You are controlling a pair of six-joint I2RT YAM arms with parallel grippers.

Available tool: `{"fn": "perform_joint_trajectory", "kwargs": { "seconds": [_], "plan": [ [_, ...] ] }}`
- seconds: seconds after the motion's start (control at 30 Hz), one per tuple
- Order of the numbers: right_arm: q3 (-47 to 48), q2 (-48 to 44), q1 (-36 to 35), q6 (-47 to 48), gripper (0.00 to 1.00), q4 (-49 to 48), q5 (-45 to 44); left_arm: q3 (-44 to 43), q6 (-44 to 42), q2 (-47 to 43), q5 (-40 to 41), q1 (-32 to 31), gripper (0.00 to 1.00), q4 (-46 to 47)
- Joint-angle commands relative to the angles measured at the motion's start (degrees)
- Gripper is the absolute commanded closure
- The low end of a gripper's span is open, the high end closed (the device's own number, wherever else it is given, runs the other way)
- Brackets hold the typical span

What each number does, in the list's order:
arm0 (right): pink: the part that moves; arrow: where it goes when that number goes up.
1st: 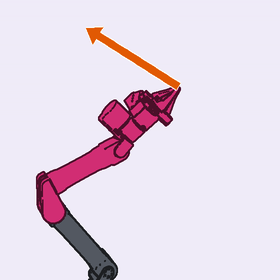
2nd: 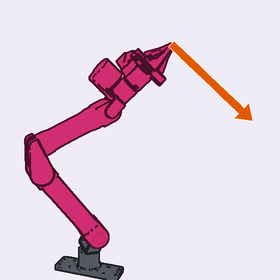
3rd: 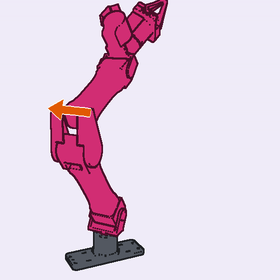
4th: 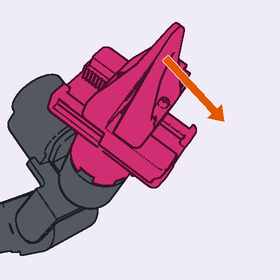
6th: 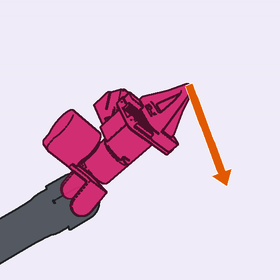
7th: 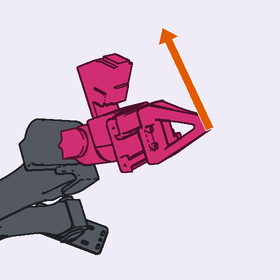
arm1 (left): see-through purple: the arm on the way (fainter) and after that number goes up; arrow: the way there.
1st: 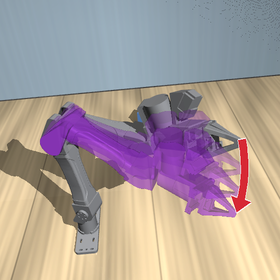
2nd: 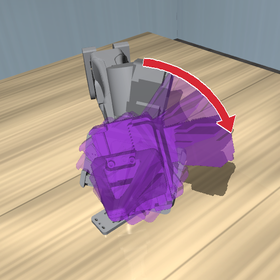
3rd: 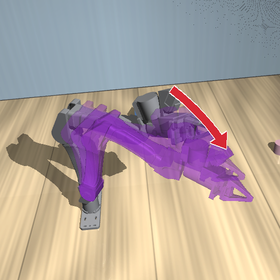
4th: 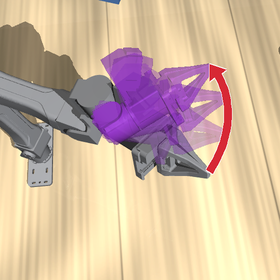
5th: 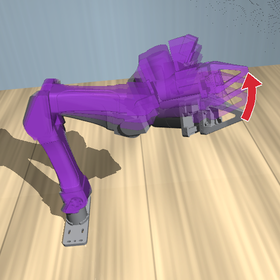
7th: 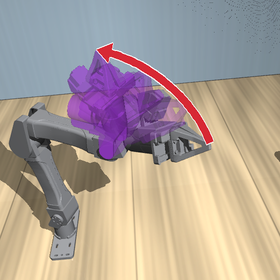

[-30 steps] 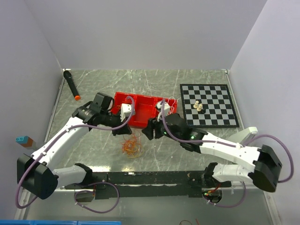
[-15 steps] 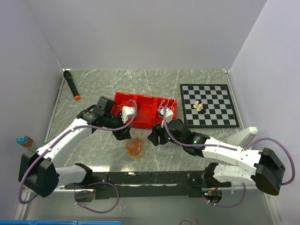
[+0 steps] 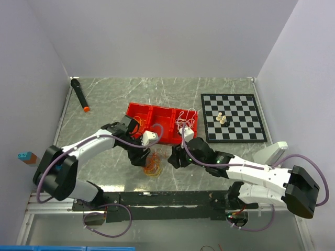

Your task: Untangle the cables

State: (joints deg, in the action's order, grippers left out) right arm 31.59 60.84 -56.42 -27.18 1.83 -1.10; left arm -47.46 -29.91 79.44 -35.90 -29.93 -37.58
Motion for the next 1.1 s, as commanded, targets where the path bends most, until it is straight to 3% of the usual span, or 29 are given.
{"fn": "perform_joint_trajectory", "kwargs": {
  "seconds": [0.0, 0.27, 0.57, 0.9, 1.07],
  "plan": [
    [-0.92, -4.06, -0.35, -0.51, 0.42, 0.72, -1.10, -2.98, -2.96, 3.52, -3.03, -1.71, 0.37, 0.49],
    [-3.73, -6.17, -1.14, 3.00, 0.42, 0.11, 7.69, -3.78, -4.98, 5.29, -4.27, -2.50, 0.44, -0.56],
    [-1.63, -5.47, -4.48, 8.37, 0.36, 4.85, 8.49, -5.09, -13.67, -0.78, -5.40, -2.41, 0.29, -12.06],
    [-1.10, -3.36, -8.35, 8.11, 0.35, 3.53, 4.45, -4.22, -2.35, 3.61, -4.54, -2.94, 0.30, 2.68],
    [-0.92, -3.18, -10.54, 8.28, 0.35, 3.45, 2.78, -4.65, -2.26, 7.13, -2.95, -3.11, 0.38, 4.36]
  ]
}}
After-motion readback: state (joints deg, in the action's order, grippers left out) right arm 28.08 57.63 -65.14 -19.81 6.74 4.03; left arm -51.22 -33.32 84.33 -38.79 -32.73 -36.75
